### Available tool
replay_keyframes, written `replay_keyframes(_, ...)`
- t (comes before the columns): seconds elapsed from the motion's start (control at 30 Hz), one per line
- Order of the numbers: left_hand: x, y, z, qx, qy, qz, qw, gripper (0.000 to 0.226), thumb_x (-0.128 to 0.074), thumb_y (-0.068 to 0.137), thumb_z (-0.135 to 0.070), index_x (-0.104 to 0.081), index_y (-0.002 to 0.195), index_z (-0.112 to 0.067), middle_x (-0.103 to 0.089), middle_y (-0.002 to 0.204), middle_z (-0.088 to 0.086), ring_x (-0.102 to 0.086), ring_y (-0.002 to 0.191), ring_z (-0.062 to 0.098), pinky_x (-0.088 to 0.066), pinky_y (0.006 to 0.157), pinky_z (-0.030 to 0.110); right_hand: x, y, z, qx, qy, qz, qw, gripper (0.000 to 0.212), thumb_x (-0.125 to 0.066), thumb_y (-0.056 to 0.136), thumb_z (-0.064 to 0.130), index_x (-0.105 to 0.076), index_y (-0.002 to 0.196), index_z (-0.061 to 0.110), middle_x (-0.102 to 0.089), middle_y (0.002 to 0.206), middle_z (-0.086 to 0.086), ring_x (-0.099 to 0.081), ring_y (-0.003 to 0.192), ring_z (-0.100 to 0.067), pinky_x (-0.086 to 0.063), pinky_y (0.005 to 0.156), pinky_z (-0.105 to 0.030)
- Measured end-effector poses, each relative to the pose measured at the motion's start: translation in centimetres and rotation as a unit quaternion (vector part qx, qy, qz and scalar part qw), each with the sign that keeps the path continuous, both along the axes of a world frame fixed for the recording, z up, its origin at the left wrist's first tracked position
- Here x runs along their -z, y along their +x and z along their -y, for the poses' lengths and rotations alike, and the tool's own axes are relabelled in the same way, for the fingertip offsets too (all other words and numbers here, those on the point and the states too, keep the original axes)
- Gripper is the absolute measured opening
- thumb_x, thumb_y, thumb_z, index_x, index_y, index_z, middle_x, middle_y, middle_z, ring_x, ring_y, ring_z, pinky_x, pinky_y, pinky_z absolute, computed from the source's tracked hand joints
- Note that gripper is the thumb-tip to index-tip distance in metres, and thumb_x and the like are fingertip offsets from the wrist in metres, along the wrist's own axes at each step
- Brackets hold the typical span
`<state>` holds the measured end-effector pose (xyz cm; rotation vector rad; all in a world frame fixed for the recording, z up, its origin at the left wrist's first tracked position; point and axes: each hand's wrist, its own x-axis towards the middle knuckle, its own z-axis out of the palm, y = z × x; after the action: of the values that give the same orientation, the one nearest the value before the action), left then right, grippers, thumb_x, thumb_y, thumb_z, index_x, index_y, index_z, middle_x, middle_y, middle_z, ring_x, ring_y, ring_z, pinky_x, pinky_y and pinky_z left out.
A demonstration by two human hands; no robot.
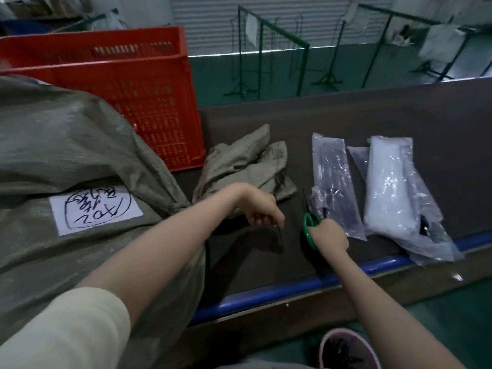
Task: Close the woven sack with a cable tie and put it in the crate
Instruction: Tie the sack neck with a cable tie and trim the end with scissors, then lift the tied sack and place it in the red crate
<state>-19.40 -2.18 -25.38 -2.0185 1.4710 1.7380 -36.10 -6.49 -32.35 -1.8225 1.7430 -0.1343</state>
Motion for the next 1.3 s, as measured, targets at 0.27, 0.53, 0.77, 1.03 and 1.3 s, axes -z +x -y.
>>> replay_keyframes(0.27, 5.5, -4.9, 2.3, 0.033, 0.002, 0.150, 0.988, 0.032, -0.053, 0.087, -0.028, -0.046, 0.058, -0.017, -0.041, 0.041, -0.003, -0.034, 0.032, 0.011, -0.024, 0.035, 0.014, 0.5, -0.7, -0.1, 0.006, 0.040, 0.019, 0.999, 0.043, -0.064, 0.081, 0.025, -0.061, 0.113, -0.003, -0.064, 0.119, -0.021, -0.059, 0.111, -0.034, -0.049, 0.087, -0.033)
replay_keyframes(0.53, 6.2, -5.3, 2.4, 0.036, -0.069, 0.204, 0.976, 0.036, -0.051, 0.088, -0.027, -0.047, 0.055, -0.014, -0.046, 0.055, 0.004, -0.039, 0.045, 0.017, -0.032, 0.043, 0.023, 0.2, 0.3, 0.0, -0.040, 0.025, 0.015, 0.999, 0.032, -0.057, 0.086, 0.019, -0.064, 0.103, -0.007, -0.065, 0.114, -0.023, -0.060, 0.108, -0.034, -0.048, 0.084, -0.031)
replay_keyframes(0.77, 2.6, -1.8, 1.6, -0.022, -0.090, 0.224, 0.970, 0.030, -0.050, 0.086, -0.032, -0.049, 0.062, -0.014, -0.048, 0.058, 0.004, -0.044, 0.049, 0.019, -0.034, 0.046, 0.023, -0.3, 2.4, -1.4, -0.139, -0.060, -0.125, 0.981, 0.065, -0.058, 0.086, 0.031, -0.034, 0.138, 0.000, -0.034, 0.141, -0.021, -0.034, 0.131, -0.036, -0.039, 0.101, -0.042)
replay_keyframes(1.03, -0.9, 2.8, -2.3, -0.092, -0.130, 0.213, 0.964, 0.041, -0.051, 0.088, -0.035, -0.061, 0.106, 0.001, -0.062, 0.109, 0.022, -0.059, 0.096, 0.036, -0.037, 0.069, 0.027, 1.6, 5.5, -2.3, -0.306, -0.100, -0.162, 0.933, 0.049, -0.043, 0.091, 0.035, -0.045, 0.132, 0.008, -0.038, 0.140, -0.015, -0.036, 0.129, -0.034, -0.034, 0.102, -0.043)
replay_keyframes(1.3, -3.2, 6.7, -5.2, -0.160, -0.196, 0.229, 0.940, 0.028, -0.050, 0.089, -0.033, -0.060, 0.082, -0.008, -0.057, 0.077, 0.006, -0.051, 0.063, 0.019, -0.037, 0.052, 0.027, 1.1, 7.0, -3.2, -0.230, -0.107, -0.190, 0.948, 0.057, -0.040, 0.092, 0.037, -0.038, 0.137, 0.002, -0.036, 0.143, -0.017, -0.031, 0.132, -0.035, -0.029, 0.106, -0.047)
